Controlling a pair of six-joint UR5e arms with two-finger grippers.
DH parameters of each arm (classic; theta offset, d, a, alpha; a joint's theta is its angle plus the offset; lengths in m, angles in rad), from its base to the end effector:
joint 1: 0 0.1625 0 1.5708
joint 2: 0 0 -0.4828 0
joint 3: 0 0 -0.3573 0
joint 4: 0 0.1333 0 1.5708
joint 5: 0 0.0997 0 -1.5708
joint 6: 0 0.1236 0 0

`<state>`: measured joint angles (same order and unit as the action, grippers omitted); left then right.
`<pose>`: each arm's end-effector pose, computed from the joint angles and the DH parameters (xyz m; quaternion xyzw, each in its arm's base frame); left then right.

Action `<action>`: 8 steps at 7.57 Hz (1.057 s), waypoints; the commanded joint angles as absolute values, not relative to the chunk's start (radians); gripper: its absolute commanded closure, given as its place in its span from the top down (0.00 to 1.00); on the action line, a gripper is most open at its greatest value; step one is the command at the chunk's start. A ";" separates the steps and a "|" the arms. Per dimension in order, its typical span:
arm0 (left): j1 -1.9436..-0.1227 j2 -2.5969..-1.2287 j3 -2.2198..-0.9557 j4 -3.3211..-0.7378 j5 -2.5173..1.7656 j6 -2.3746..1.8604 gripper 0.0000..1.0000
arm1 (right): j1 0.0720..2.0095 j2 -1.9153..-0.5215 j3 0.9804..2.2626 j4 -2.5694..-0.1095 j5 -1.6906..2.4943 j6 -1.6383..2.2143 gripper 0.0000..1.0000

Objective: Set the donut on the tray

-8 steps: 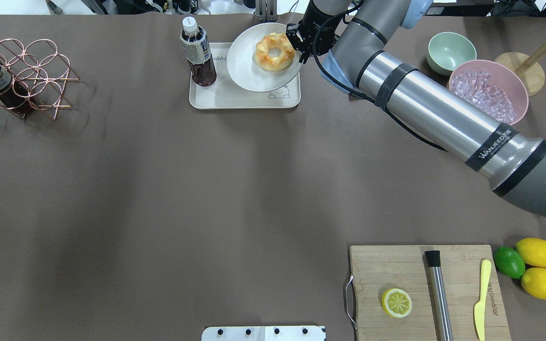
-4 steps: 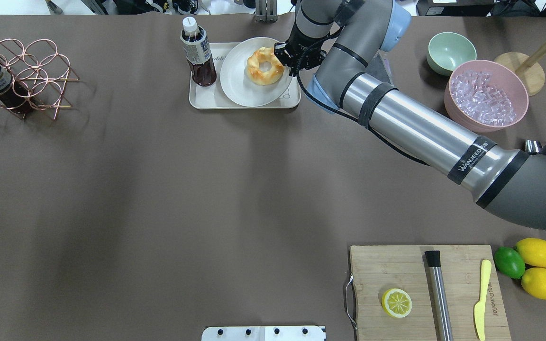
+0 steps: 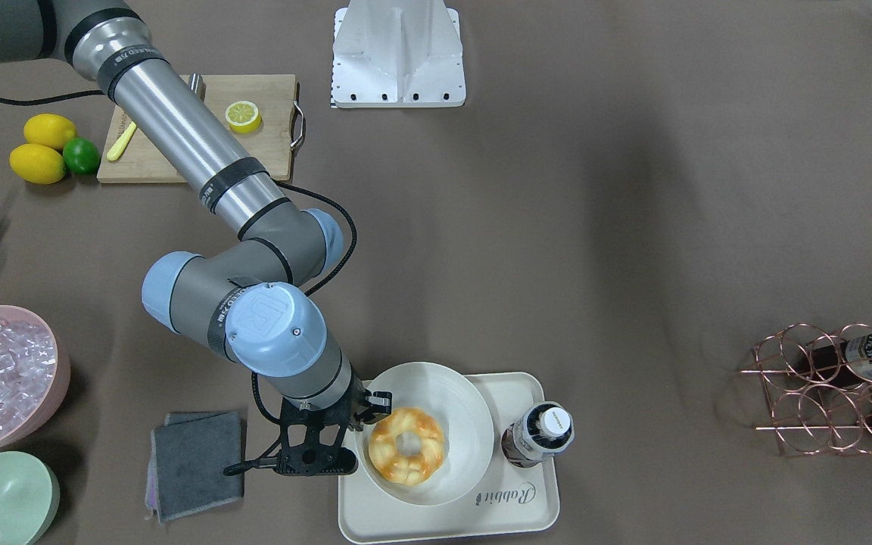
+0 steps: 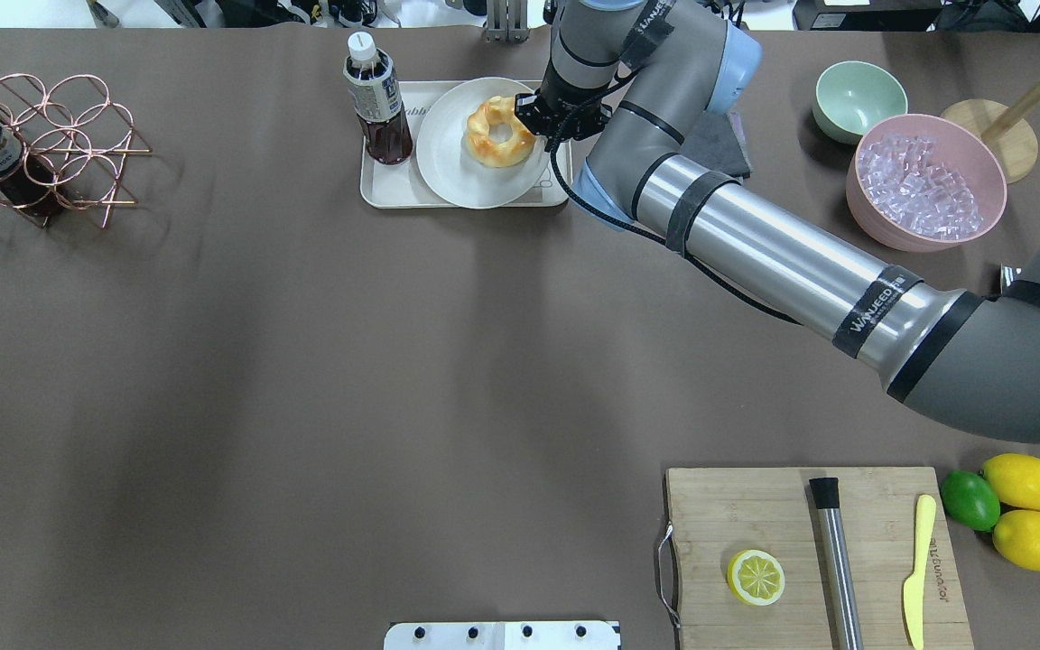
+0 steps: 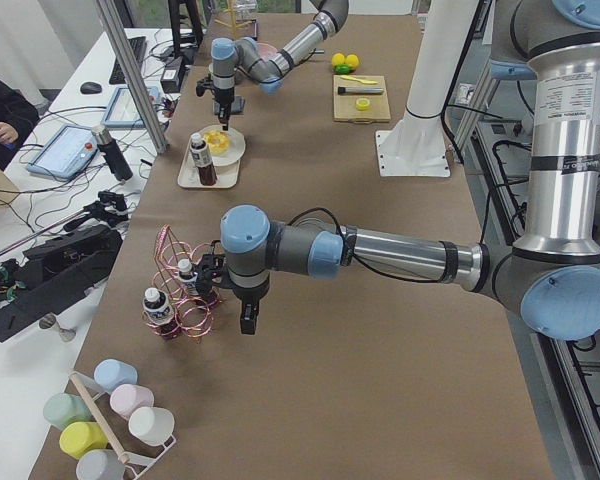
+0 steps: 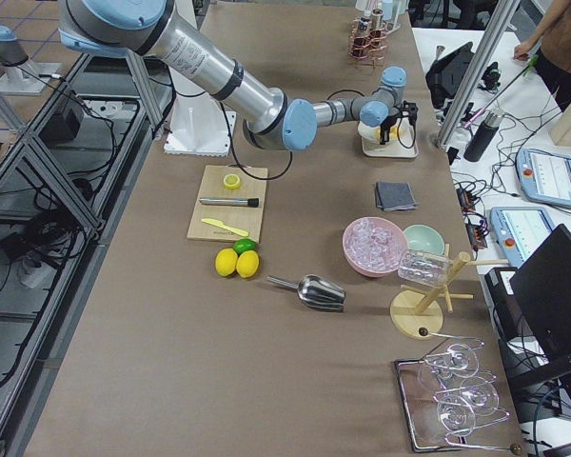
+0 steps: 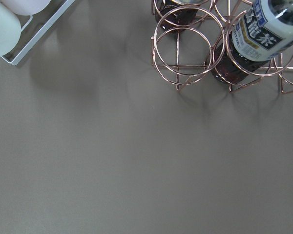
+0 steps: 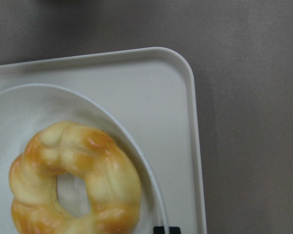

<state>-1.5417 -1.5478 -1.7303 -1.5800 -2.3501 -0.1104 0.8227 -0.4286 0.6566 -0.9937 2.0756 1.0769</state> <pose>-0.0332 -0.4554 0.6691 0.0408 0.3826 -0.0099 0.9229 -0.5816 -0.7348 0.2855 0.0503 -0.4406 0.0493 0.8949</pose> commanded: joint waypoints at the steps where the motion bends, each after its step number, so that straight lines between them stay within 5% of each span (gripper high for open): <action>1: -1.542 -1.546 -1.730 -1.580 -2.350 -0.109 0.99 | 0.821 -0.426 0.637 -0.985 2.027 1.077 0.00; 3: -1.542 -1.546 -1.730 -1.580 -2.350 -0.110 0.99 | 0.822 -0.426 0.627 -0.983 2.014 1.077 0.00; 4: -1.542 -1.546 -1.730 -1.580 -2.350 -0.109 0.99 | 0.822 -0.425 0.627 -0.976 2.014 1.077 0.45; 5: -1.542 -1.546 -1.730 -1.580 -2.350 -0.110 0.99 | 0.822 -0.416 0.627 -0.976 2.016 1.081 0.62; 8: -1.542 -1.546 -1.730 -1.580 -2.350 -0.110 0.99 | 0.882 -0.426 0.662 -1.008 2.106 1.040 0.71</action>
